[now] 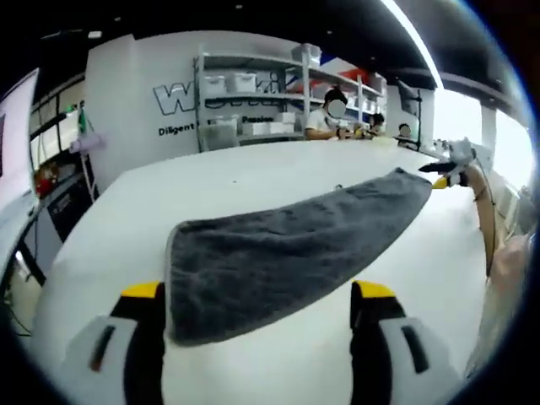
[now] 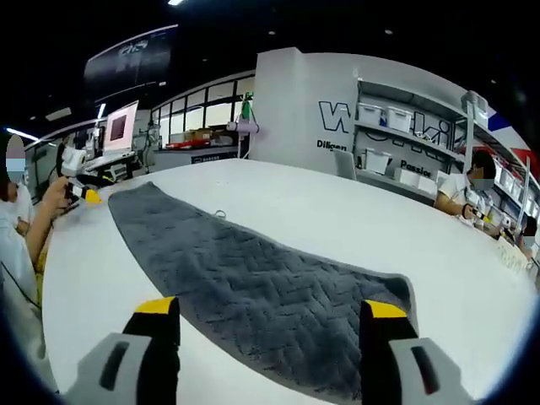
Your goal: Fold the towel on the table until its edges align and the towel forms a compact rectangular stack.
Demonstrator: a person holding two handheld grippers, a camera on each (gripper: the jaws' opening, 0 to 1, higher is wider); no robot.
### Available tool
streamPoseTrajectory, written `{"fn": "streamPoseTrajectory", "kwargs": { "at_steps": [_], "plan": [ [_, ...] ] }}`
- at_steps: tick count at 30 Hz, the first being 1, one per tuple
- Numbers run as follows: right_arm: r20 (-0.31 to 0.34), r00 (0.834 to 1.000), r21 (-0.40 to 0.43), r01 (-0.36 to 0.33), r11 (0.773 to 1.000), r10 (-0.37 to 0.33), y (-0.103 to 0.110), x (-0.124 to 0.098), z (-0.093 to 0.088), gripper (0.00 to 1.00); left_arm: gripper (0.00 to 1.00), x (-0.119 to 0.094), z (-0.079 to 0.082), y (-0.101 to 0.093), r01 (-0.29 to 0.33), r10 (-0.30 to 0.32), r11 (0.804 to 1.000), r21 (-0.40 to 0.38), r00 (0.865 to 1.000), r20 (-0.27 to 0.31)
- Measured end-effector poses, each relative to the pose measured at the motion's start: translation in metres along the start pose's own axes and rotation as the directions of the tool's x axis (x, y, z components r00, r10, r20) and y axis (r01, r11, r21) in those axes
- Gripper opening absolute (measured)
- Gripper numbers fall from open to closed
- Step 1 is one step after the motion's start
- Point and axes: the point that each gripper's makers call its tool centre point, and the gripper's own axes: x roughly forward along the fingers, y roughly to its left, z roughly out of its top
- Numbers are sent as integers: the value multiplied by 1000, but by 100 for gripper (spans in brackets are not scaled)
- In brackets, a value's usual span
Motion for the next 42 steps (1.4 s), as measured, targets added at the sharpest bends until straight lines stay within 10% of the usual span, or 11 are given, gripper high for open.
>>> {"fn": "streamPoseTrajectory", "kwargs": {
  "at_steps": [25,42],
  "plan": [
    [12,999,29,35,999,-35,13,-46,-2,99,99,-3,13,-40,98,-100,994,38,994,52],
    [-41,974,236,224,946,-221,-50,-79,-25,95,99,-2,4,-40,87,-88,993,81,996,13]
  ]
}}
